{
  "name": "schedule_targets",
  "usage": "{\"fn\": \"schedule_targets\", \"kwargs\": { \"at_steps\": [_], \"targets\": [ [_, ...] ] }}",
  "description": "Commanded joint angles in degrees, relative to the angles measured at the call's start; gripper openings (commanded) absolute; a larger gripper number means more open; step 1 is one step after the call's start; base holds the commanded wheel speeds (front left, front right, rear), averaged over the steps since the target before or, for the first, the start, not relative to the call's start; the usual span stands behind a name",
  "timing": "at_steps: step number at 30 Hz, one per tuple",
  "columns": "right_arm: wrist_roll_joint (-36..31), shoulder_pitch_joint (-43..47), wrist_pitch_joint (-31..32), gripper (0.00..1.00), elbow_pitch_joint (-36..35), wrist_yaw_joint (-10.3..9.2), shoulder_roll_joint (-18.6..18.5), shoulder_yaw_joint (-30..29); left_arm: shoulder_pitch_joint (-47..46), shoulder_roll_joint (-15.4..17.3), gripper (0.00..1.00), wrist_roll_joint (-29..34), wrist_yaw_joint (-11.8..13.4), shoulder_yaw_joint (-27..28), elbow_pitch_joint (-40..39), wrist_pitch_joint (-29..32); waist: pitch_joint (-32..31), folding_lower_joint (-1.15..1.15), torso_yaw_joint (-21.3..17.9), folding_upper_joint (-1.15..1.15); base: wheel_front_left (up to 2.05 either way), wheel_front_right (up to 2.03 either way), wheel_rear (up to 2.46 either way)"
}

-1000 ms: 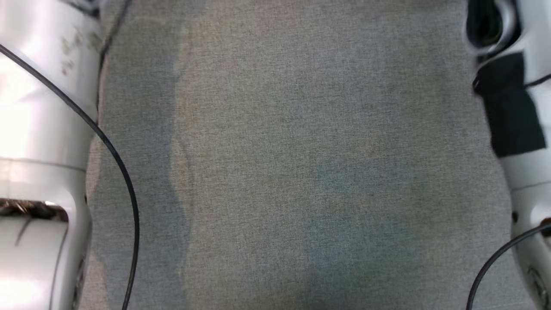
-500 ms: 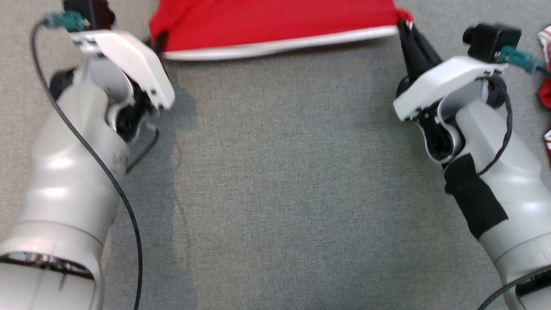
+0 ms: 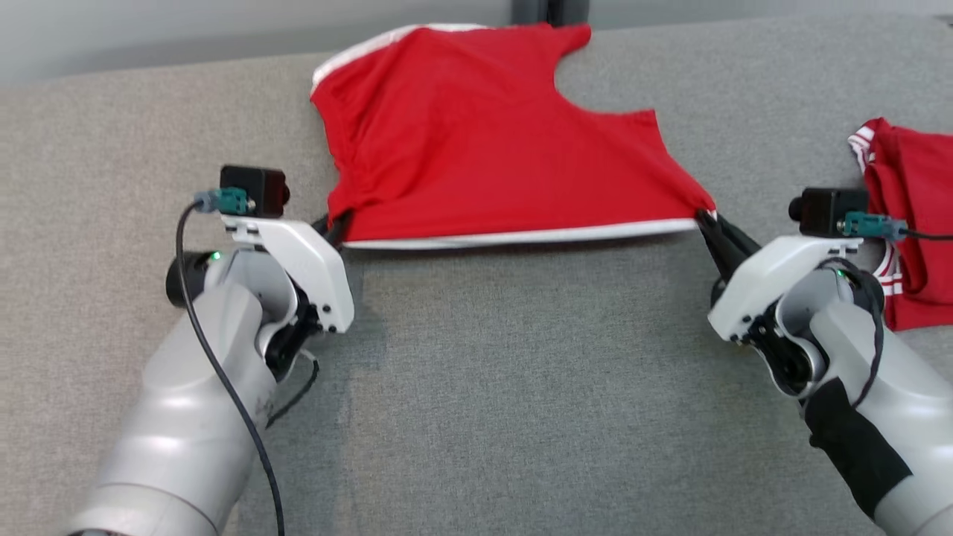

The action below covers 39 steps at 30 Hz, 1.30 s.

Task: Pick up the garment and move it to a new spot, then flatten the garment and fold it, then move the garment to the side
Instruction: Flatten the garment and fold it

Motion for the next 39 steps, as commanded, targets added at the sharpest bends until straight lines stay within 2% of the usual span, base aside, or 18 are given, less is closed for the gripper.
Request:
{"fn": "schedule_targets", "kwargs": {
  "at_steps": [1,7,15,20,23,29,33,39],
  "targets": [
    [0.86,1.32,0.51,0.00,-0.24,-0.11,-1.52,0.28,1.25,0.73,0.00,-0.51,0.07,-0.06,-0.04,-0.63,-1.86,0.00,0.02,0.00,0.00,0.00,0.00],
    [4.06,5.67,2.02,0.00,-2.84,-0.21,-6.18,2.55,6.43,0.55,0.00,-0.49,0.10,-1.72,-0.81,-3.63,-5.23,0.00,1.00,0.00,0.00,0.00,0.00],
    [8.47,11.31,5.13,0.00,-9.06,-0.22,-12.73,4.66,14.65,1.57,0.00,-2.81,0.11,-3.58,-5.76,-3.87,-9.12,0.00,2.34,0.00,0.00,0.00,0.00],
    [11.43,14.75,9.57,0.00,-14.54,-0.26,-17.05,5.79,19.71,1.59,0.00,-4.38,0.63,-3.21,-10.12,-3.62,-10.00,0.00,2.89,0.00,0.00,0.00,0.00],
    [13.84,17.01,12.96,0.00,-18.23,-0.26,-19.83,6.09,22.64,1.75,0.00,-5.76,1.08,-2.94,-13.50,-2.28,-10.23,0.00,3.12,0.00,0.00,0.00,0.00],
    [18.45,21.40,18.75,0.00,-24.18,-0.26,-25.39,4.11,28.09,2.48,0.00,-7.70,3.59,-2.55,-21.43,0.69,-10.64,0.00,3.80,0.00,0.00,0.00,0.00],
    [22.35,24.12,21.97,0.00,-27.98,-0.26,-27.40,1.70,32.41,3.20,0.00,-9.01,4.72,-3.15,-27.51,3.30,-10.91,0.00,3.86,0.00,0.00,0.00,0.00],
    [25.09,28.95,28.06,0.00,-32.54,-0.23,-32.46,-0.56,38.20,6.58,0.00,-9.31,6.79,-4.65,-37.48,8.00,-11.02,0.00,4.32,0.00,0.00,0.00,0.00]
  ]
}}
